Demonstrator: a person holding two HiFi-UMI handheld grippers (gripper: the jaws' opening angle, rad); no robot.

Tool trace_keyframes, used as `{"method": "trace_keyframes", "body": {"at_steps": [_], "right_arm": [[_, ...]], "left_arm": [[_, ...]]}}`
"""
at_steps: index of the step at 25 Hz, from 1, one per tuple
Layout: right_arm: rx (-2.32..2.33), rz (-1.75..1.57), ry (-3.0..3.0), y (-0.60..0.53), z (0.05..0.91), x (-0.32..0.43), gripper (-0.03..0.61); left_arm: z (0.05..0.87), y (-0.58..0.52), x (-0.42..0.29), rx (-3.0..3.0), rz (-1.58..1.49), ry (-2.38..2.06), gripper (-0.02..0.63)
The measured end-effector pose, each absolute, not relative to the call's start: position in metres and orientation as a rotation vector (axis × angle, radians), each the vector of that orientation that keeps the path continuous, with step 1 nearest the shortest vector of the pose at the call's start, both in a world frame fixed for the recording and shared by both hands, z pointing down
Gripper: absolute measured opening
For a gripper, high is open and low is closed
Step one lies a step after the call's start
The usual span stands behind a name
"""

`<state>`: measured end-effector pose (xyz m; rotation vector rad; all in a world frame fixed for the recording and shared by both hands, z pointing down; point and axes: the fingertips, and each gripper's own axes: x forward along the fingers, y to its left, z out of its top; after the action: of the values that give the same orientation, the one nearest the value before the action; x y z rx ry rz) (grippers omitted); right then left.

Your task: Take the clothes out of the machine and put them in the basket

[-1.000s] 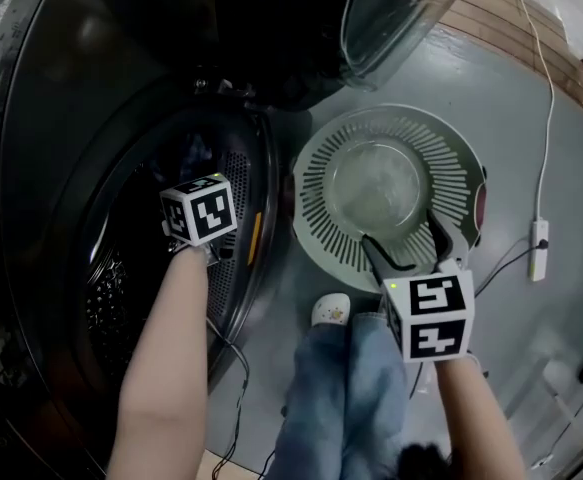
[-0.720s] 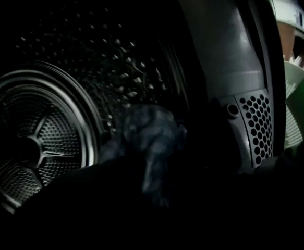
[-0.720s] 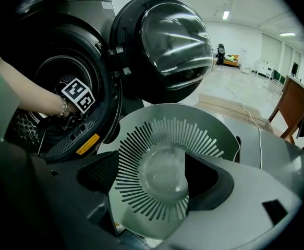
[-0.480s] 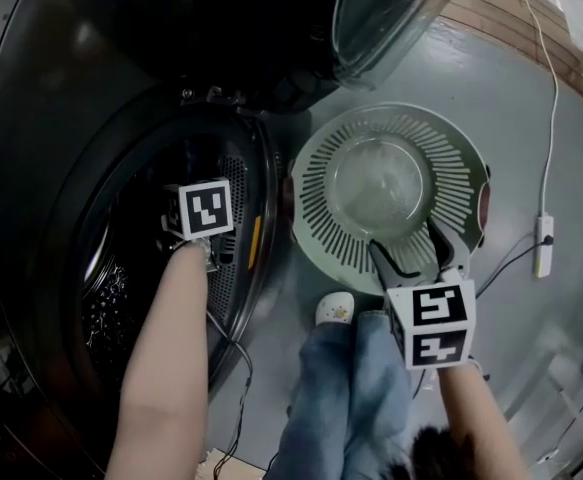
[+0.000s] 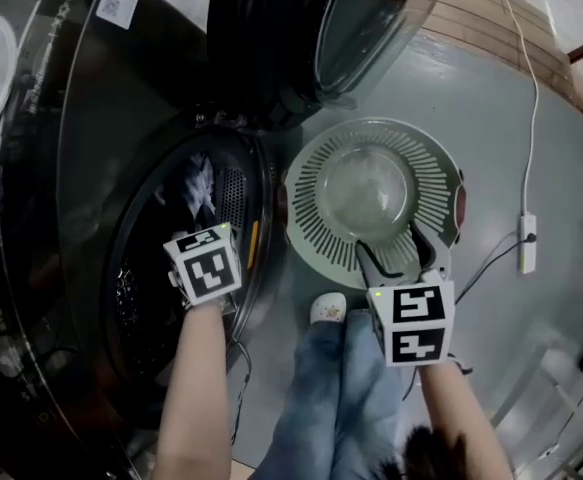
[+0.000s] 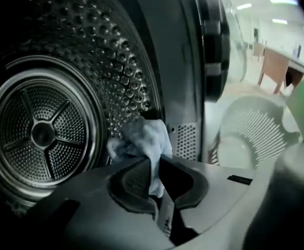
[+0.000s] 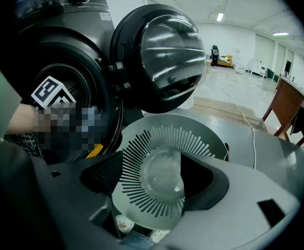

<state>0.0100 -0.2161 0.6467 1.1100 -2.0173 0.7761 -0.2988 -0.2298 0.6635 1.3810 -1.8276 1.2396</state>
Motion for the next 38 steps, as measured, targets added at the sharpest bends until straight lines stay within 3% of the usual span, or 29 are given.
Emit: {"method": "trace_keyframes", "body": {"at_steps": [12,30,38], "right_arm": [[1.21,0.836,-1.998,-0.211,0.624,0.031,0.342],[1.412,0.89,-1.833,-0.207,0.626,0.137,0.339],[1.458,0.916,-1.816,-0.218,0.622,0.162,0.337]], "left_arm": [[0.604,-0.225,-0.171,1.732,1.056,-1.62,0.029],[0.569,-0.231,0.043,2.097,0.818,-1.101,0.029],[0.565,-0.249,0.056,2.058,0.763,-1.134,0.031]]}}
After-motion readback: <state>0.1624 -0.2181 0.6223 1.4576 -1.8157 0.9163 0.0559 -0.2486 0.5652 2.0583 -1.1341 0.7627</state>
